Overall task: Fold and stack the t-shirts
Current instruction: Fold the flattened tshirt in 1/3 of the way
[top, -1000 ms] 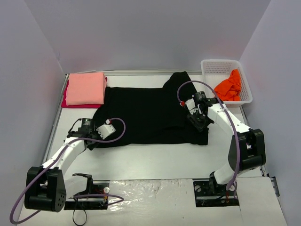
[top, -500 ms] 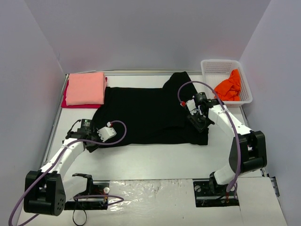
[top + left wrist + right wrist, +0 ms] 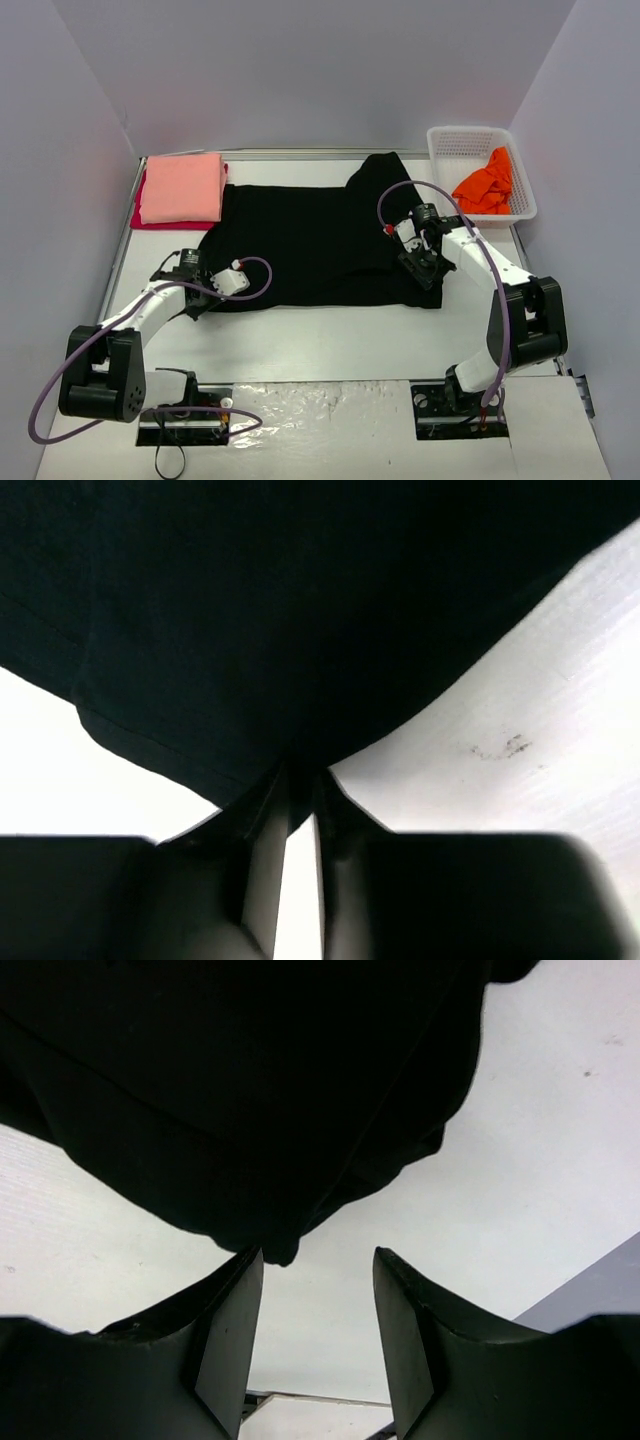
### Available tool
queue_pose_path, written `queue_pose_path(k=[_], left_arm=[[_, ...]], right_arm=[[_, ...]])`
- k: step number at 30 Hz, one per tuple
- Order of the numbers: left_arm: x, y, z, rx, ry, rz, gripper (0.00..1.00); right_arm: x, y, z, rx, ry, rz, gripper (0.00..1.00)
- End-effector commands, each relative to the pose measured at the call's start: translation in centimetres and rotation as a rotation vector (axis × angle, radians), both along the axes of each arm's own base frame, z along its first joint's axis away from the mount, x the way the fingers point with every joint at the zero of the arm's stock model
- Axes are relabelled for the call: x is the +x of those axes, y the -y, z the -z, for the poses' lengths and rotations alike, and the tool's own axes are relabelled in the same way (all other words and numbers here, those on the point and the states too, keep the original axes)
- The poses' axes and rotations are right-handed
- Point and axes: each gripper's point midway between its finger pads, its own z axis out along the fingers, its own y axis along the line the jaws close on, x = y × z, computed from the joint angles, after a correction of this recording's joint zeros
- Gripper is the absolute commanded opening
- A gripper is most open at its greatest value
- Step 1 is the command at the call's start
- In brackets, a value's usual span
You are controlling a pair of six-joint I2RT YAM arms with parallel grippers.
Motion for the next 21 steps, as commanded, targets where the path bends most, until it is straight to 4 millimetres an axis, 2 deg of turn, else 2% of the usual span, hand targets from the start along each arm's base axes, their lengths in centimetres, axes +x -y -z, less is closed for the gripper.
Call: queue_pose_path(k=[1, 2, 6, 10, 17, 21], left_arm=[[-0.2, -0.3, 0.6, 0.012, -0.026, 0.000, 0.07], [0.0, -0.3, 0.6, 0.012, -0.020, -0.004, 0.03], [0.2, -0.3, 0.4, 0.005, -0.007, -0.024, 0.02], [0.5, -0.3, 0.3, 0.003, 0.009, -0.042, 0.02], [0.8, -0.1, -0.1, -0.013, 0.036, -0.068, 0.02], [0.8, -0.1, -0.4, -0.017, 0.043, -0.073, 0.02]], right_arm=[[-2.1, 0.7, 0.7, -0.025, -0.072, -0.022, 0.44], [-2.3, 0.9, 0.8, -0.035, -0.083, -0.030, 0.44], [-3.7, 1.3, 1.6, -0.040, -0.125, -0.054, 0.44], [-3.9, 1.4, 1.4, -0.029, -0.131, -0.070, 0.44], [-4.8, 1.7, 2.7, -0.038, -0.204, -0.113, 0.42], [-5.4, 1.1, 3.3, 0.005, -0.249, -0.142, 0.41]])
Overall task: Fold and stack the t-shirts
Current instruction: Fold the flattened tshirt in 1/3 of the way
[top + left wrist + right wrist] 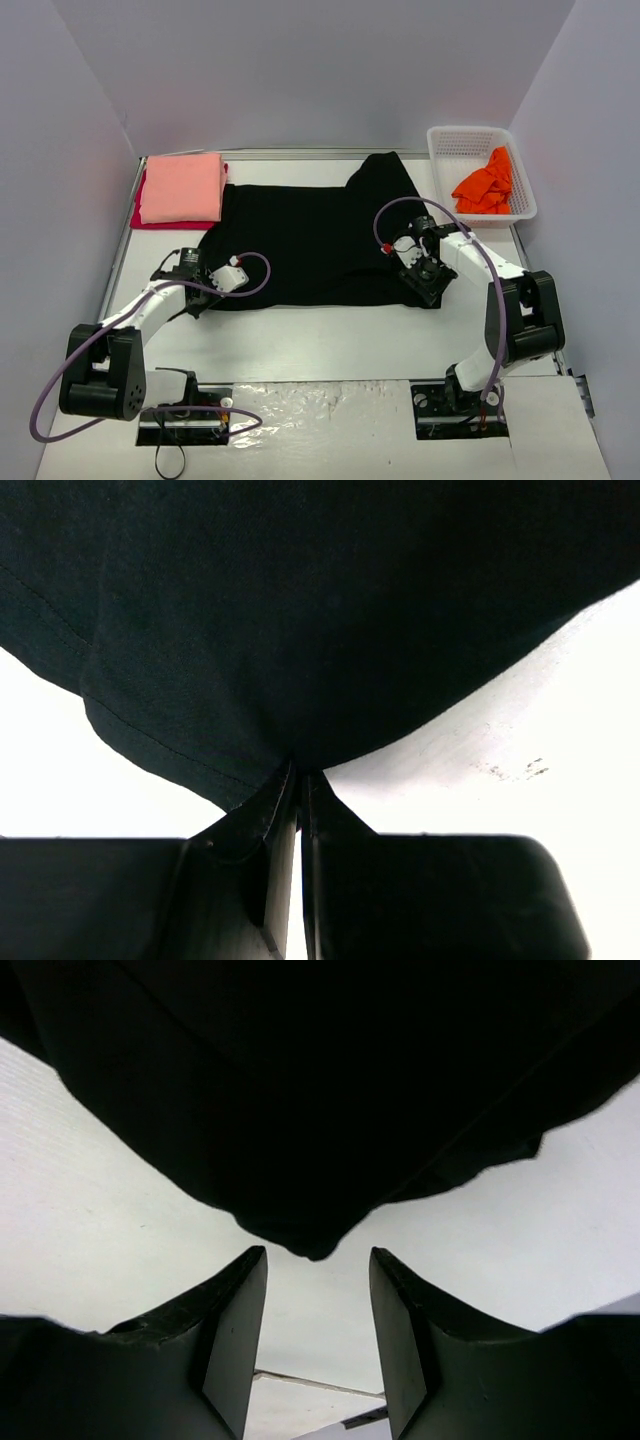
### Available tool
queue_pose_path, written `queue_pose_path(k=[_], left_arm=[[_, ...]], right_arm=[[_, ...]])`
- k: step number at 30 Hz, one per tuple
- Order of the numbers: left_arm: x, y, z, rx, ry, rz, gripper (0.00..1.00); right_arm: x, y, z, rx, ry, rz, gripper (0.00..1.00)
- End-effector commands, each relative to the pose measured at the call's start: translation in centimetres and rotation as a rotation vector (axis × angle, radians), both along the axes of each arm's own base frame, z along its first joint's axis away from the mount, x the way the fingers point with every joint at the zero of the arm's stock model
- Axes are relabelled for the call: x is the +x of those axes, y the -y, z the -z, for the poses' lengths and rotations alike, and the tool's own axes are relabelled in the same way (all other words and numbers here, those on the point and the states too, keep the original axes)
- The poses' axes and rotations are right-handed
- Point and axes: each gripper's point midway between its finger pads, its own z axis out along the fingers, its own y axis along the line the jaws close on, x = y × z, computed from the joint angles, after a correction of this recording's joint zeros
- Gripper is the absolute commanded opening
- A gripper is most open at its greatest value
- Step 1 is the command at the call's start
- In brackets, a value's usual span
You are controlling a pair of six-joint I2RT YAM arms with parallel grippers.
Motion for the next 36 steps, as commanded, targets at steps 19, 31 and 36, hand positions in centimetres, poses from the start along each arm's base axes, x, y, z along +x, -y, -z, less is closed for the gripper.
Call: queue_pose_path(k=[19, 31, 36], left_arm=[[0.2, 0.2, -0.7, -0.015, 0.014, -0.040, 0.02], [0.0, 0.4, -1.2, -0.008, 0.019, -0.046, 0.03], [-0.1, 0.1, -1.8, 0.009, 0.035, -0.048, 0.03]], right_arm=[[-2.8, 2.0, 1.8, 0.065, -0.198, -0.050, 0.00], [-0.8, 3.9, 0.2, 0.043, -0.219, -0.050, 0.00], [-0.5, 4.9, 0.3, 0.038, -0.230, -0.033, 0.00]])
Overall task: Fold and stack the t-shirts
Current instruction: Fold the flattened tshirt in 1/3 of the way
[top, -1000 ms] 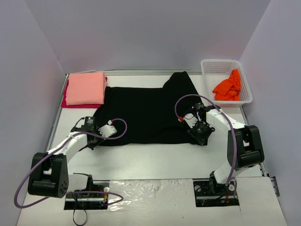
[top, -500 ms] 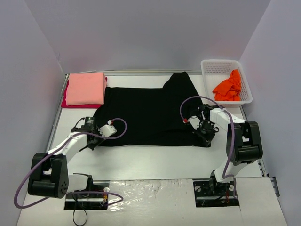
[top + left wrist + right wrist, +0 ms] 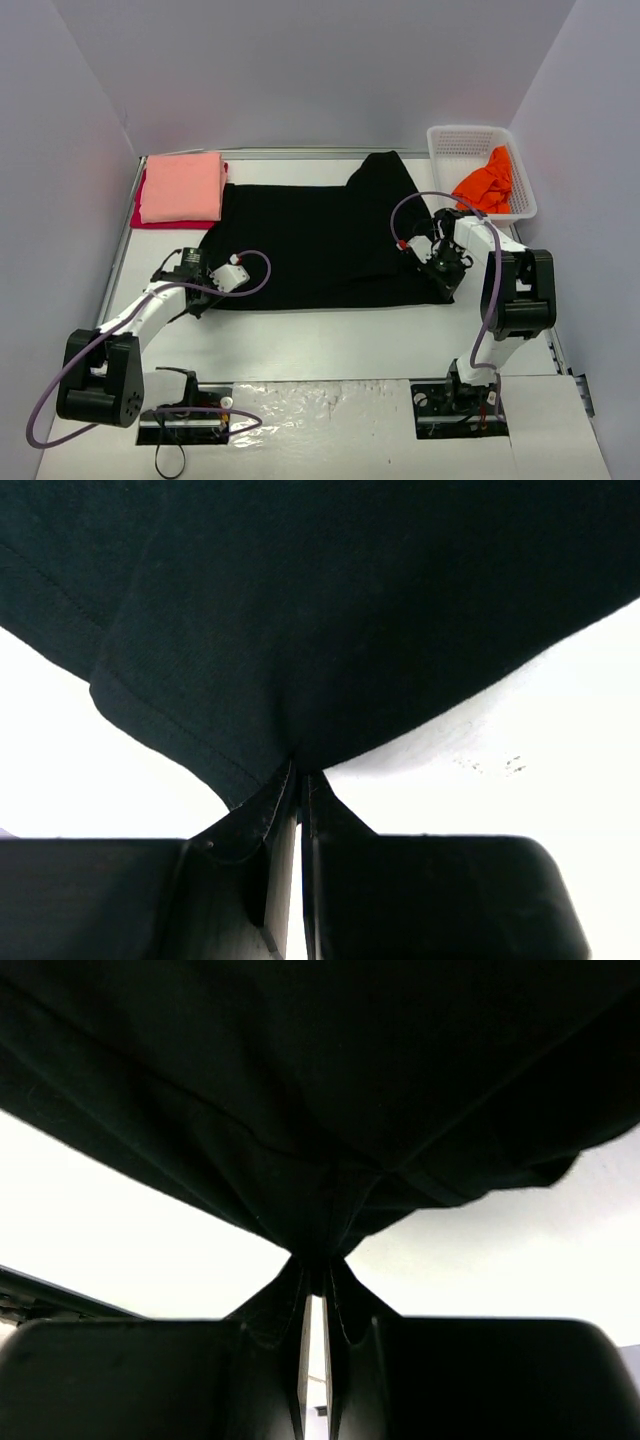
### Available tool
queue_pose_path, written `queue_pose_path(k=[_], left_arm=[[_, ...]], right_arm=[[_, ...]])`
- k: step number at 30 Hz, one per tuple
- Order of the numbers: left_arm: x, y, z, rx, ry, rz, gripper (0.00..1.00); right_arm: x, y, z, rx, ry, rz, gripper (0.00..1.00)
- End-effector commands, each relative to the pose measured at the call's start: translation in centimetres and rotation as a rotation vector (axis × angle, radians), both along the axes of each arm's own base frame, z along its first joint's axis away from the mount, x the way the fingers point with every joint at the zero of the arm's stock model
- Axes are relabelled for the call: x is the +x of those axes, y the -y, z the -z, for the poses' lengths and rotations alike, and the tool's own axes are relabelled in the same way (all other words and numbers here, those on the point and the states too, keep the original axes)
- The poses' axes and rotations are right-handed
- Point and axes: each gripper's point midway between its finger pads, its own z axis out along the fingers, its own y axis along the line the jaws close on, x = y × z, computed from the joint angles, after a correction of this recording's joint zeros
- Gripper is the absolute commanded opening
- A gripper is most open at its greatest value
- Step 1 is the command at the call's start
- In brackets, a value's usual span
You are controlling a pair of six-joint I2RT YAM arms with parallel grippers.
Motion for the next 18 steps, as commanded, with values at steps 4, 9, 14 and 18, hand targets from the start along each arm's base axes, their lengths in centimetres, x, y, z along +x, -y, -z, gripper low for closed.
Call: queue_pose_path(k=[4, 9, 14, 18], left_arm=[[-0.5, 0.0, -1.8, 0.004, 0.008, 0.011, 0.03], [-2.2, 0.7, -2.1, -0.010, -0.032, 0.070, 0.03], [-3.4, 1.6, -2.3, -0.028, -0.051, 0.125, 0.09], [-4.5, 2.0, -1.9, -0.030, -0.085, 0.159, 0.27]], right_arm=[[-1.2, 2.5, -1.4, -0.041, -0.063, 0.008, 0.00], [-1.9, 2.1, -1.6, -0.019, -0.079, 0.005, 0.00], [-2.7, 2.0, -1.4, -0.010, -0.101, 0.003, 0.00], [-3.3, 1.6, -0.8, 0.007, -0.126, 0.005, 0.10]])
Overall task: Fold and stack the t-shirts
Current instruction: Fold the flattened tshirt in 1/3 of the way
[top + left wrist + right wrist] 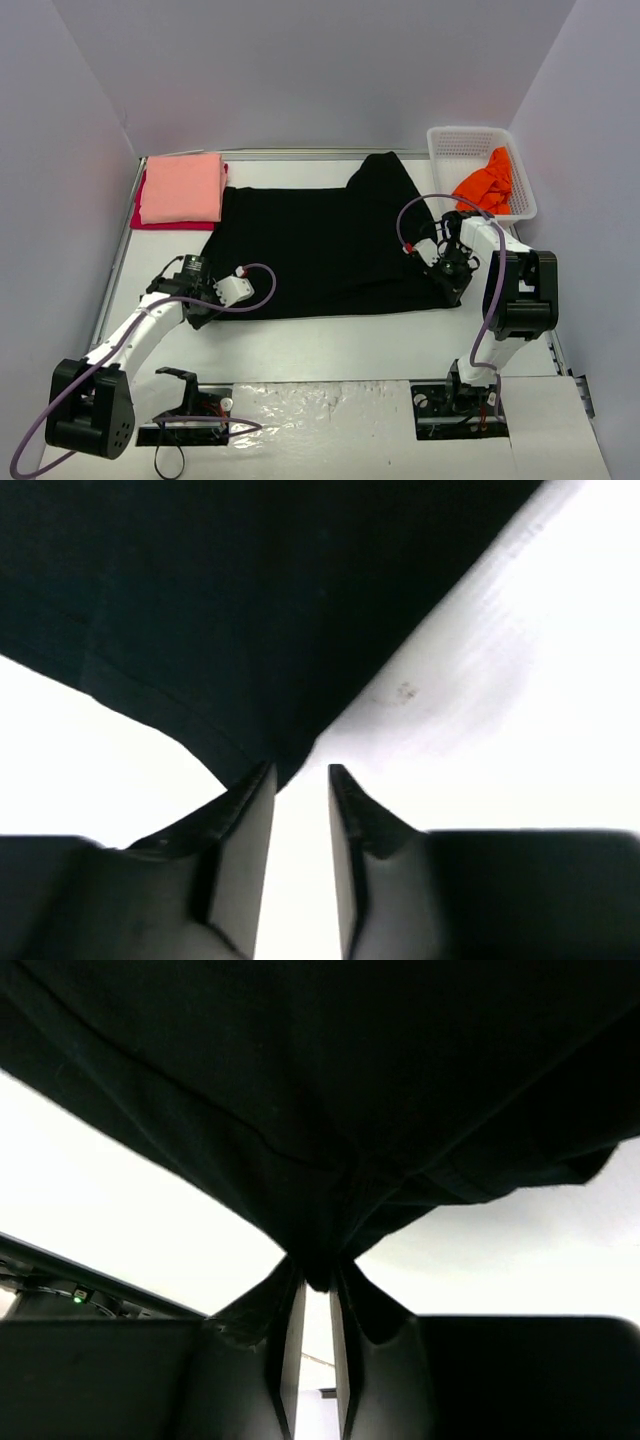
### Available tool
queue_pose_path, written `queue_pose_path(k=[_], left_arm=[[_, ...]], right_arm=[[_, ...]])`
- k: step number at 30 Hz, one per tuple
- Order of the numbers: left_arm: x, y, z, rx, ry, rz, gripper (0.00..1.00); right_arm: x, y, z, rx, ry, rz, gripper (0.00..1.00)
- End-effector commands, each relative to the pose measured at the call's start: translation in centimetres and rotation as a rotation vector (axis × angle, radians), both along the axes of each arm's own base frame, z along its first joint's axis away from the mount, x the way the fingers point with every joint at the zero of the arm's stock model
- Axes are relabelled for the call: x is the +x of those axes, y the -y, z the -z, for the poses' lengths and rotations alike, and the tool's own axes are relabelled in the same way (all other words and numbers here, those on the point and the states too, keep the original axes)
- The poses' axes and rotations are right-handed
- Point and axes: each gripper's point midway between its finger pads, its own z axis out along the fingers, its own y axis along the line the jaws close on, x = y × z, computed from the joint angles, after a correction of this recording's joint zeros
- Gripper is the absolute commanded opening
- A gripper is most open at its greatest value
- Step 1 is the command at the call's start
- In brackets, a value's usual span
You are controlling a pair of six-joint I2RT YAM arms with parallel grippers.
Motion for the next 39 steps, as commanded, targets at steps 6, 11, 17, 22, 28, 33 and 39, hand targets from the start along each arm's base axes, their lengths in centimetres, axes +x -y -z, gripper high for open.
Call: queue_pose_path(k=[6, 11, 17, 22, 28, 33, 39], left_arm=[[-1.8, 0.0, -0.7, 0.021, -0.042, 0.056, 0.42], [-0.5, 0.0, -2.4, 0.002, 0.057, 0.007, 0.42], [2.5, 0.7, -6.0, -0.066, 0.194, -0.083, 0.42], [4.5, 0.8, -8.2, -0.092, 0.300, -0.137, 0.43], [6.1, 0.3, -8.5, -0.075, 0.331, -0.199, 0.43], [7.1, -0.3, -8.5, -0.066, 0.375, -0.277, 0.43], [7.1, -0.5, -8.4, -0.077, 0.391, -0.308, 0.43]], right_arm=[[-2.4, 0.2, -0.7, -0.004, -0.074, -0.002, 0.22], [-1.6, 0.6, -2.1, -0.024, -0.039, -0.002, 0.30], [0.2, 0.4, -5.7, -0.021, 0.031, -0.007, 0.32], [1.7, 0.3, -8.0, -0.018, 0.099, -0.009, 0.41], [3.9, -1.4, -7.9, 0.054, 0.152, 0.014, 0.34], [5.9, -5.5, -6.4, 0.141, 0.170, -0.009, 0.20], [6.8, -10.1, -4.9, 0.185, 0.161, -0.065, 0.36]])
